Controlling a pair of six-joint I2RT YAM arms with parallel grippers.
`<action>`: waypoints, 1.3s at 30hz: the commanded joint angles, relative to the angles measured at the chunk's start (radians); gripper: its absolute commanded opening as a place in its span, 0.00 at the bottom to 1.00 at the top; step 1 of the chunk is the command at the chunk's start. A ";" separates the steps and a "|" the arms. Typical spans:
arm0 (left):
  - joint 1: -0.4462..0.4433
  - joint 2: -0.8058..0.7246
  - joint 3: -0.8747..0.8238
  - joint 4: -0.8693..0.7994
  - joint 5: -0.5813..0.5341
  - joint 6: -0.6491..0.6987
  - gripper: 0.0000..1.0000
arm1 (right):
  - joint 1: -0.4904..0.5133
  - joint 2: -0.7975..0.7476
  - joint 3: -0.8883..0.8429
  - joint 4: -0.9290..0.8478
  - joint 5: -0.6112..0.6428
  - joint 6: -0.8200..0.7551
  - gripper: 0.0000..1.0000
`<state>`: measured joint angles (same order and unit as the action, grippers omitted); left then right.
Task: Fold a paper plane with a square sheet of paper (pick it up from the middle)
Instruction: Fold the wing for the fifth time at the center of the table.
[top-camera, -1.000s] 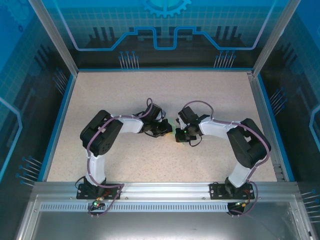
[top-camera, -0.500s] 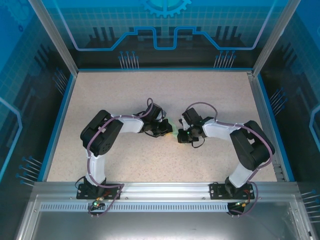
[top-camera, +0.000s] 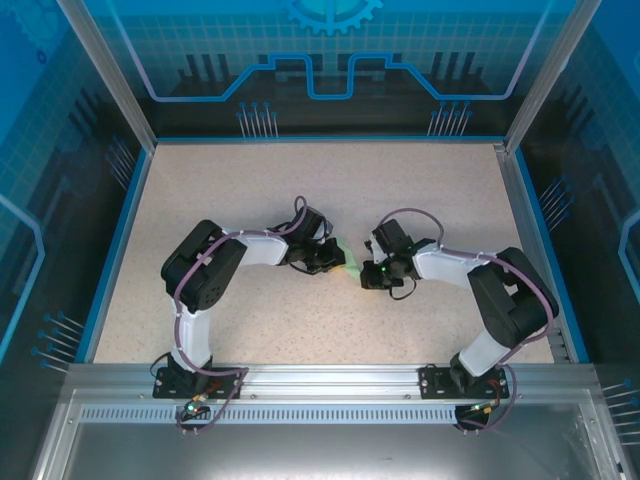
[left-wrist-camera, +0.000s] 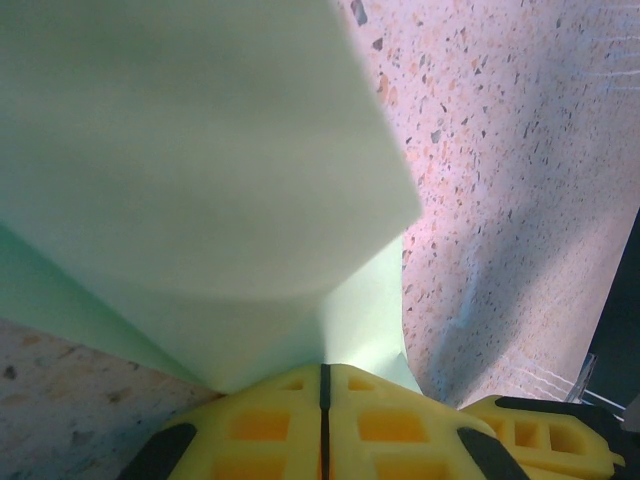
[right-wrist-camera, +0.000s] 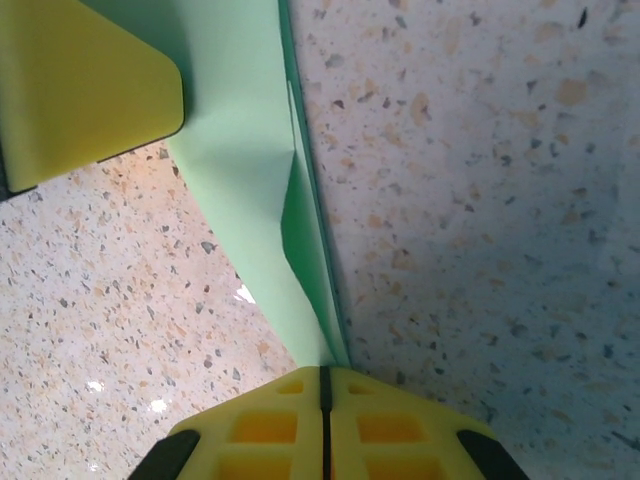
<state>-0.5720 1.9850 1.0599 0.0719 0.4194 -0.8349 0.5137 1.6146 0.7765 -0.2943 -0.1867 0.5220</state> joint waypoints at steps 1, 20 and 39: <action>0.008 0.049 0.003 -0.099 -0.091 0.025 0.10 | -0.026 -0.018 -0.061 -0.171 0.029 0.022 0.07; 0.008 0.049 0.008 -0.087 -0.074 0.019 0.11 | 0.002 -0.082 0.036 0.014 -0.147 -0.024 0.10; 0.007 0.038 0.035 -0.096 -0.053 0.025 0.11 | -0.057 0.100 0.020 0.071 -0.171 -0.033 0.09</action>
<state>-0.5716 1.9888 1.0782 0.0467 0.4164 -0.8341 0.4759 1.6951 0.8055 -0.2111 -0.3588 0.4961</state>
